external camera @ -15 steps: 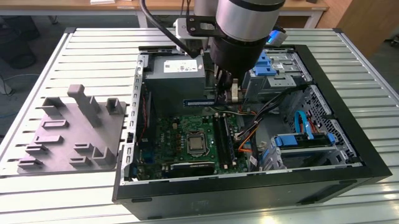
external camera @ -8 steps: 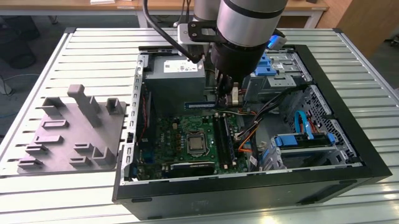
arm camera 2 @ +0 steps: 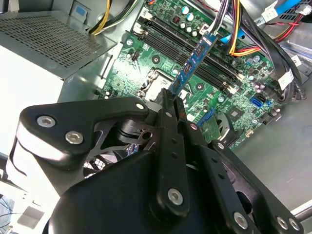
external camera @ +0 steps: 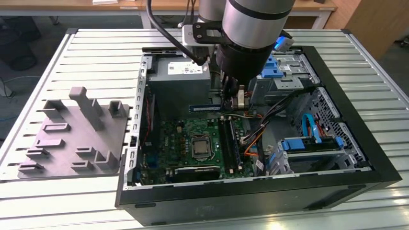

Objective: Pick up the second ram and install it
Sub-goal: 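Insert the second ram into the second slot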

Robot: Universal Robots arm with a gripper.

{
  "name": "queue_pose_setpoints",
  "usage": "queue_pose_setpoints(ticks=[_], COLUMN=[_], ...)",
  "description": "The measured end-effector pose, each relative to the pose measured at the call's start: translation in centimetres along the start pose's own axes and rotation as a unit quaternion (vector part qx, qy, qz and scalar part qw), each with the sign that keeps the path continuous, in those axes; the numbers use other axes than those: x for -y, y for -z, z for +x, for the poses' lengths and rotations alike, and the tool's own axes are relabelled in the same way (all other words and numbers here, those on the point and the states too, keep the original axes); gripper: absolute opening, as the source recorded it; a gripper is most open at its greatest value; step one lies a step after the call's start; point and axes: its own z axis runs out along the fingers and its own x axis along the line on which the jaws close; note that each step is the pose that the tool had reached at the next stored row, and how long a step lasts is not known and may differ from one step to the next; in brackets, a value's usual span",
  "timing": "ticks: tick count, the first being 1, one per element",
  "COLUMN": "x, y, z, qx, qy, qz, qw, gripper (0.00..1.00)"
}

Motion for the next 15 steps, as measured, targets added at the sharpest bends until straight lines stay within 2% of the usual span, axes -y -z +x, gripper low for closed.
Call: queue_pose_setpoints(ticks=[6,9,12,15], x=[0.01,0.0,0.01,0.0], y=[-0.01,-0.02,-0.05,-0.07], z=[0.0,0.0,0.0,0.01], qx=[0.0002,0.0013,0.0027,0.004], qy=[-0.003,-0.023,-0.051,-0.078], qz=[0.0004,0.0023,0.005,0.0076], qw=[1.0,0.9997,0.9987,0.997], gripper=[0.14,0.14,0.14,0.14])
